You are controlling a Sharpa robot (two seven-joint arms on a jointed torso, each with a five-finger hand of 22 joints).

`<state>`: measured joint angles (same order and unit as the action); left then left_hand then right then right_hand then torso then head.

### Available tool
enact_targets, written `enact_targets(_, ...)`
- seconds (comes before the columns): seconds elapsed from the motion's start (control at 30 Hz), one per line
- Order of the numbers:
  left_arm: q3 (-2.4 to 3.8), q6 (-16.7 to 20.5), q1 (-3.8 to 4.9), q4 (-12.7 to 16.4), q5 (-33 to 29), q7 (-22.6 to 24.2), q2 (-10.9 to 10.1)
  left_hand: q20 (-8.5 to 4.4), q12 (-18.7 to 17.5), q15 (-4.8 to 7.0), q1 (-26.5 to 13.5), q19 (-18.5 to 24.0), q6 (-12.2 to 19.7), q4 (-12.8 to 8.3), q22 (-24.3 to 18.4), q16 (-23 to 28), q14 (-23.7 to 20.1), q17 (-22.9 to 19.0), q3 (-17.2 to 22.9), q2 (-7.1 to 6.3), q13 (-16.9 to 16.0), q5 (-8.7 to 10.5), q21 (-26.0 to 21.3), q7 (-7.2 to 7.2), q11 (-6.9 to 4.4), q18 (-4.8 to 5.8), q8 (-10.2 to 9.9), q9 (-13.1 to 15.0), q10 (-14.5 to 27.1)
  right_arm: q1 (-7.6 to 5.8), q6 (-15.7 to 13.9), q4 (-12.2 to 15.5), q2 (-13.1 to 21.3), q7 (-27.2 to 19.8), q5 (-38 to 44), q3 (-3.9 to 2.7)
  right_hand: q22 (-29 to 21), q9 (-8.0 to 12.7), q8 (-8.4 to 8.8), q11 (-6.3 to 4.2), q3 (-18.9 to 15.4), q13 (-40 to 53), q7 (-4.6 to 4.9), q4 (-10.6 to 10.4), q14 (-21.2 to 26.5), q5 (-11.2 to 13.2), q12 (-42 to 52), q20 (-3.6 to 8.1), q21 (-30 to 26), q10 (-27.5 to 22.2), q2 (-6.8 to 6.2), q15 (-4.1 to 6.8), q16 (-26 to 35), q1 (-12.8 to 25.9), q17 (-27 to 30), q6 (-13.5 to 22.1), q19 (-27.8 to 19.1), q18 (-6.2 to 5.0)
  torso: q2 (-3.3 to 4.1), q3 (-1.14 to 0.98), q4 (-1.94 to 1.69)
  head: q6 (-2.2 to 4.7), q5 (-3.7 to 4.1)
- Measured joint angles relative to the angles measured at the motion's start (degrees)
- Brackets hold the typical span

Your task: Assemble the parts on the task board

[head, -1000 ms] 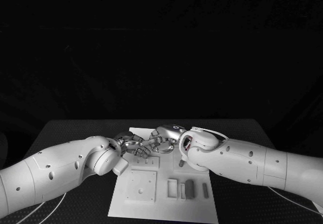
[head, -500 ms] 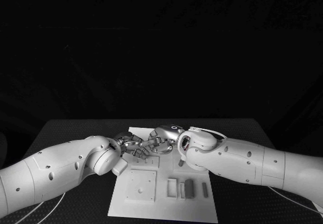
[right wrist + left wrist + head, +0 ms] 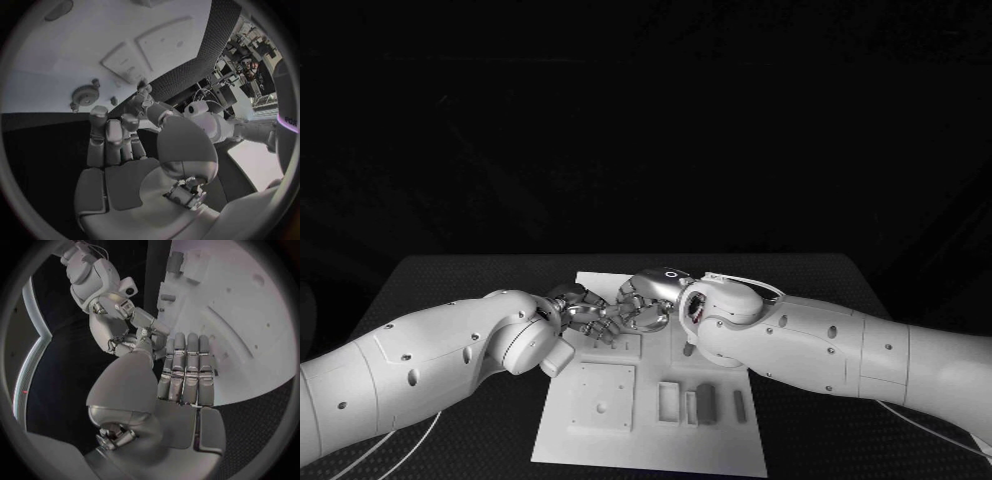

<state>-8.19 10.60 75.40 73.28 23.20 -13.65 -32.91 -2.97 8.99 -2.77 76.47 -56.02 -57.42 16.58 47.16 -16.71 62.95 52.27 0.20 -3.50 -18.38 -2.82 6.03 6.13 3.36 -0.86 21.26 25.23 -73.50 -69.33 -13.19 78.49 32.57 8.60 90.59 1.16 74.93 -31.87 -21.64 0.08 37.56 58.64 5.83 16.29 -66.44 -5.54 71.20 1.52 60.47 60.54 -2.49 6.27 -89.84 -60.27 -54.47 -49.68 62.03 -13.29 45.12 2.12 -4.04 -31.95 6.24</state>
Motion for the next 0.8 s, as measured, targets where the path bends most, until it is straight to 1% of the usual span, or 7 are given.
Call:
enact_targets(0.17, 0.03, -0.02, 0.00, 0.00, 0.52, -0.67, 0.09, 0.00, 0.00, 0.10, 1.98, 0.00, 0.00, -0.17, 0.14, 0.33, 0.10, 0.33, 0.81, 0.35, -0.48, -0.05, 0.00, 0.00, 0.00, 0.00, 0.00, -0.13, 0.00, 0.01, 0.08, 0.07, -0.05, -0.05, 0.17, 0.05, 0.00, 0.02, 0.01, -0.09, 0.00, 0.00, -0.09, 0.00, -0.02, 0.00, 0.00, -0.01, 0.00, 0.09, 0.00, 0.01, 0.00, 0.00, 0.01, -0.09, 0.00, 0.00, -0.01, 0.00, 0.00, -0.09, -0.03)
enact_targets(0.37, 0.06, -0.06, 0.02, -0.01, 1.05, -1.27, 0.23, 0.00, 0.00, 0.02, 3.86, 0.00, 0.00, -0.23, 0.22, 0.74, 0.41, 0.70, 1.19, 0.87, -0.98, -0.90, -0.23, 0.00, 0.00, 0.00, 0.21, -0.36, 0.00, 0.05, 0.23, 0.10, -0.05, -0.07, 0.31, 0.09, 0.00, 0.03, 0.03, -0.10, 0.00, 0.00, -0.13, 0.00, -0.04, 0.00, 0.00, -0.01, 0.00, 0.10, 0.00, 0.00, 0.00, 0.00, -0.10, -0.13, 0.00, 0.00, 0.00, -0.02, 0.01, -0.12, -0.05)
enact_targets(0.43, 0.07, -0.08, 0.02, 0.00, 1.13, -1.35, 0.23, 0.00, 0.00, 0.02, 4.45, 0.00, 0.00, -0.23, 0.29, 0.75, 0.41, 0.82, 1.19, 0.87, -1.15, -1.58, -0.23, 0.00, 0.00, 0.00, 0.21, -0.41, 0.00, 0.05, 0.30, 0.09, -0.04, -0.07, 0.34, 0.09, 0.00, 0.02, 0.15, -0.10, 0.00, 0.00, -0.14, 0.00, -0.11, 0.00, 0.00, -0.02, 0.00, 0.10, 0.00, -0.06, 0.00, 0.00, -0.10, -0.13, 0.00, 0.00, 0.00, -0.02, 0.01, -0.15, -0.05)
enact_targets(0.63, 0.11, -0.14, 0.04, 0.09, 1.27, -1.44, 0.12, 0.00, 0.00, 0.02, 5.86, 0.00, 0.00, -0.23, 0.28, 1.47, 0.42, 1.15, 1.18, 1.89, -1.57, -4.27, -0.72, 0.00, 0.00, 0.00, 0.21, -0.77, 0.01, 0.08, 0.61, -0.22, -0.04, -0.07, 0.45, 0.16, 0.00, -0.04, 0.20, -0.10, 0.00, 0.00, -0.14, 0.00, -0.12, 0.00, 0.00, -0.10, 0.00, 0.10, 0.00, -0.06, 0.00, 0.00, -0.10, -0.14, 0.09, 0.00, 0.00, -0.01, 0.01, -0.17, -0.02)
enact_targets(0.7, 0.12, -0.15, 0.05, 0.11, 1.26, -1.43, 0.07, 0.00, -0.24, 0.02, 6.57, 0.00, 0.01, -0.14, 0.28, 1.86, 0.41, 1.18, 1.62, 2.15, -1.65, -4.32, -0.89, -0.01, 0.01, 0.00, 0.21, -0.85, 0.01, 0.09, 0.73, -0.36, -0.04, -0.07, 0.47, 0.19, 0.00, -0.05, 0.20, -0.09, 0.00, 0.00, -0.15, 0.00, -0.12, 0.00, 0.00, -0.10, 0.00, 0.09, 0.00, -0.06, 0.00, 0.00, -0.09, -0.15, 0.09, 0.00, 0.00, -0.01, 0.01, -0.18, 0.01)
enact_targets(0.73, 0.12, -0.16, 0.05, 0.13, 1.23, -1.39, 0.05, 0.00, -0.40, 0.01, 7.39, 0.00, 0.08, -0.04, 0.28, 2.08, 0.41, 1.28, 2.78, 2.04, -1.77, -3.51, -0.92, 0.06, 0.01, 0.00, 0.21, -0.99, 0.01, 0.10, 0.81, -0.47, -0.05, -0.07, 0.49, 0.21, 0.00, -0.05, 0.20, -0.09, 0.00, 0.00, -0.15, 0.00, -0.12, 0.00, 0.00, -0.11, 0.00, 0.09, 0.00, -0.06, 0.00, 0.00, -0.09, -0.15, 0.09, 0.00, 0.00, -0.01, 0.01, -0.18, 0.03)
enact_targets(0.8, 0.12, -0.19, 0.05, 0.17, 1.11, -1.34, 0.02, 0.00, -0.40, 0.02, 7.60, 0.00, 0.22, -0.07, 0.28, 2.30, 0.42, 1.32, 3.89, 2.07, -1.82, -3.10, -1.12, 0.20, 0.12, 0.00, 0.21, -1.10, 0.13, 0.10, 0.91, -0.61, -0.07, -0.07, 0.50, 0.22, 0.00, -0.06, 0.20, -0.09, 0.00, 0.00, -0.15, 0.00, -0.12, 0.00, 0.00, -0.11, 0.00, 0.09, 0.00, -0.06, 0.00, 0.00, -0.09, -0.15, 0.09, 0.00, 0.00, 0.00, 0.01, -0.18, 0.05)
